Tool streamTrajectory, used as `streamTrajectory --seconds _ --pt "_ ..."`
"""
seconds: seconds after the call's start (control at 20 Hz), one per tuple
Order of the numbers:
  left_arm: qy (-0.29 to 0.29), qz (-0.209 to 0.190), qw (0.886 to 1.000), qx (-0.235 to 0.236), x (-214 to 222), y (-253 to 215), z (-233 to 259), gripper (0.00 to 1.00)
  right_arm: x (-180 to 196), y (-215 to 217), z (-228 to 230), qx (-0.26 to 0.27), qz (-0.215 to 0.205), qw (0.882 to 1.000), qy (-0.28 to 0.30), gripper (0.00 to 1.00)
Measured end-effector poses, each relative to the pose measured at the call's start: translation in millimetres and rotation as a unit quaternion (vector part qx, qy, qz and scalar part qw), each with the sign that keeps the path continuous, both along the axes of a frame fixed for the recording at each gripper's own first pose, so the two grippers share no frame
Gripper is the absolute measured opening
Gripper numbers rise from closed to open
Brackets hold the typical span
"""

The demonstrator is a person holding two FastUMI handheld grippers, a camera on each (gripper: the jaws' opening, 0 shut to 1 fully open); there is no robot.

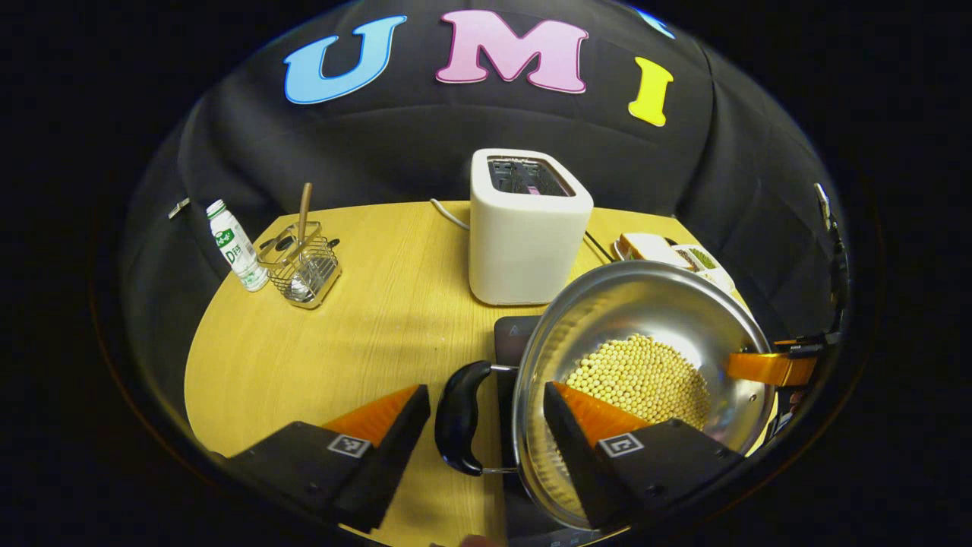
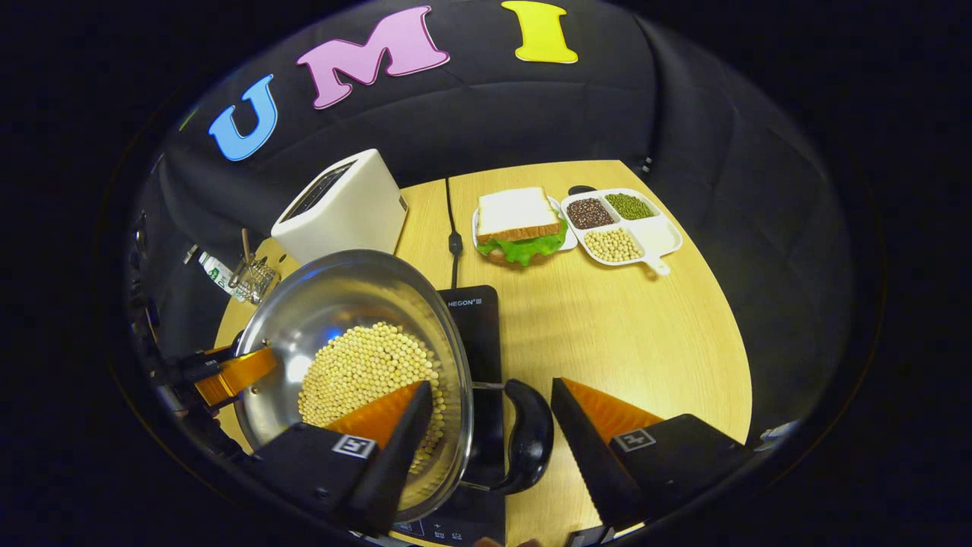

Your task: First push the handle of the pot to place it horizontally, then grasp the pot with both hands and set it on the induction cooktop.

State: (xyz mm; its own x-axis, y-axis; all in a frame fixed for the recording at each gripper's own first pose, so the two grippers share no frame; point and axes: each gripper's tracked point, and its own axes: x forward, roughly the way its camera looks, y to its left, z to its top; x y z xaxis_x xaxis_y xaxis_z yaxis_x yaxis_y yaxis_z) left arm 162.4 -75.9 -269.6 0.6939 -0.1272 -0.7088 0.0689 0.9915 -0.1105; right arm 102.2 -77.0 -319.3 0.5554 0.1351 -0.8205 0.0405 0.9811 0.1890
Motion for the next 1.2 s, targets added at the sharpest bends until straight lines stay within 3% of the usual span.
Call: streamTrajectory --seconds 0.05,0.4,0.65,0.95,1.2 --pt "0.0 0.003 1.0 0.0 0 0 -1 0.98 -2 0 -2 -0.004 -0.001 1.0 0.001 1.0" --pt "-0.001 0.012 1.0 -0.007 -10 9 7 0.98 -4 -3 10 -0.023 -0.015 1.0 -0.014 0.99" --pt "-0.026 0.012 0.999 -0.017 -23 14 32 0.98 -2 -11 50 -0.039 -0.044 0.996 -0.065 0.99" --pt "-0.115 0.014 0.992 -0.042 -36 22 105 0.95 1 -6 131 -0.07 -0.041 0.981 -0.175 0.99" --pt "-0.204 -0.002 0.979 -0.027 -52 33 172 0.96 -5 13 204 -0.072 -0.05 0.961 -0.262 0.99"
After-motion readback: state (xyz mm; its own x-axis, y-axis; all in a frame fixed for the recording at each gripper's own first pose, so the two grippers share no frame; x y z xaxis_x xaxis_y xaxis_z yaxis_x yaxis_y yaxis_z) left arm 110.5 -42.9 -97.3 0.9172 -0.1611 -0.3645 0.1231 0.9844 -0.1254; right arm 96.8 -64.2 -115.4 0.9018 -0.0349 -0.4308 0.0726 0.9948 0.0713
